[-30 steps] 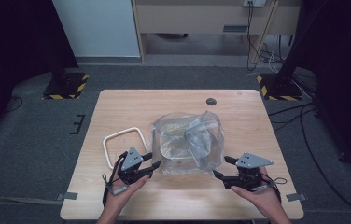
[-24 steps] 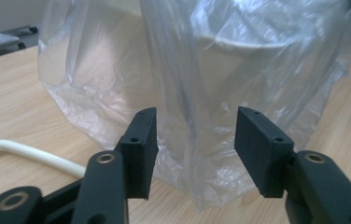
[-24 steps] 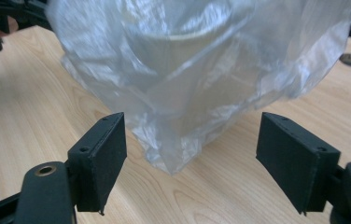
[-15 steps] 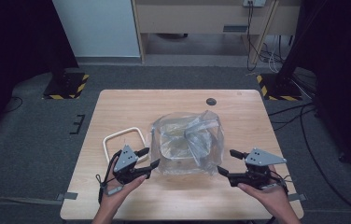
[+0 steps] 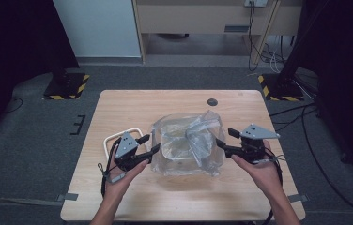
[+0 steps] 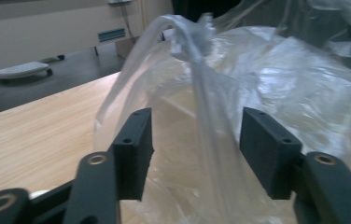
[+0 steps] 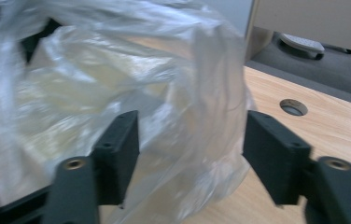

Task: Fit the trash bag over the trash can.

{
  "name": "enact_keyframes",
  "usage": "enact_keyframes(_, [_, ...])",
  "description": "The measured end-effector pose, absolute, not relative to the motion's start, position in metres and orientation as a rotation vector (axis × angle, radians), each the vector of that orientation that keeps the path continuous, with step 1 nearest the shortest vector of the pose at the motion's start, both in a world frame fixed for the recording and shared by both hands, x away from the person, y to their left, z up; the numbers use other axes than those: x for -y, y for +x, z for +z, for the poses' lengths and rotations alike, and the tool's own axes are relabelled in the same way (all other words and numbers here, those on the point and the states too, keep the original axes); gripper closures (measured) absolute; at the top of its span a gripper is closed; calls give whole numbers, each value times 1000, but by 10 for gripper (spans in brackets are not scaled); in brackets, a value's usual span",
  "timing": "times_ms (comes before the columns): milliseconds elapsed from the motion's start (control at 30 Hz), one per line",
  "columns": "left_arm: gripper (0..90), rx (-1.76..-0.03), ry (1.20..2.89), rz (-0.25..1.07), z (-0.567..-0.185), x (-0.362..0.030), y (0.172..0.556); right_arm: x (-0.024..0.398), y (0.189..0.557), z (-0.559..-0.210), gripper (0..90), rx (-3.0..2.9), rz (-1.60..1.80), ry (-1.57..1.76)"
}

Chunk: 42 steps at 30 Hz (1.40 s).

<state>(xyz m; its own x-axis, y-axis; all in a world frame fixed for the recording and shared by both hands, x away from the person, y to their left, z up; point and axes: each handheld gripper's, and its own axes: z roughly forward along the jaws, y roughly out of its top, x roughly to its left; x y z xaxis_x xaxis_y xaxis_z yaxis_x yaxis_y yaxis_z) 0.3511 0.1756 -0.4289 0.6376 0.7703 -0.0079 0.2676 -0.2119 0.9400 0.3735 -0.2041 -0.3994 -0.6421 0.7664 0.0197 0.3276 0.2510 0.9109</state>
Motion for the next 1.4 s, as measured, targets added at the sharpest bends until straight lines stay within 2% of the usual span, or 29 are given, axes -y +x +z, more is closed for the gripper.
enact_keyframes(133, [610,-860,1768,591,-432,-176,361,202,388,-407,546,-2116,1340,1036])
enact_keyframes(200, [714,-871,1796,595,-434,-176,365,200,393,-412,615,-2144,1315,1056])
enact_keyframes(267, [777,-895,1814,593,-437,-177,368,199,396,-416,698,-2161,1317,1079])
enact_keyframes(400, [868,-927,1849,566,-442,-180,377,203,404,-425,873,-2178,1298,1120])
enact_keyframes(433, [876,-934,1862,566,-443,-180,379,204,407,-428,892,-2181,1288,1134])
enact_keyframes(900, [895,-1012,2050,504,-472,-177,404,206,429,-476,900,-2329,1145,1205])
enact_keyframes(1400, [898,-1027,2148,492,-489,-174,413,203,447,-501,900,-2384,1061,1267])
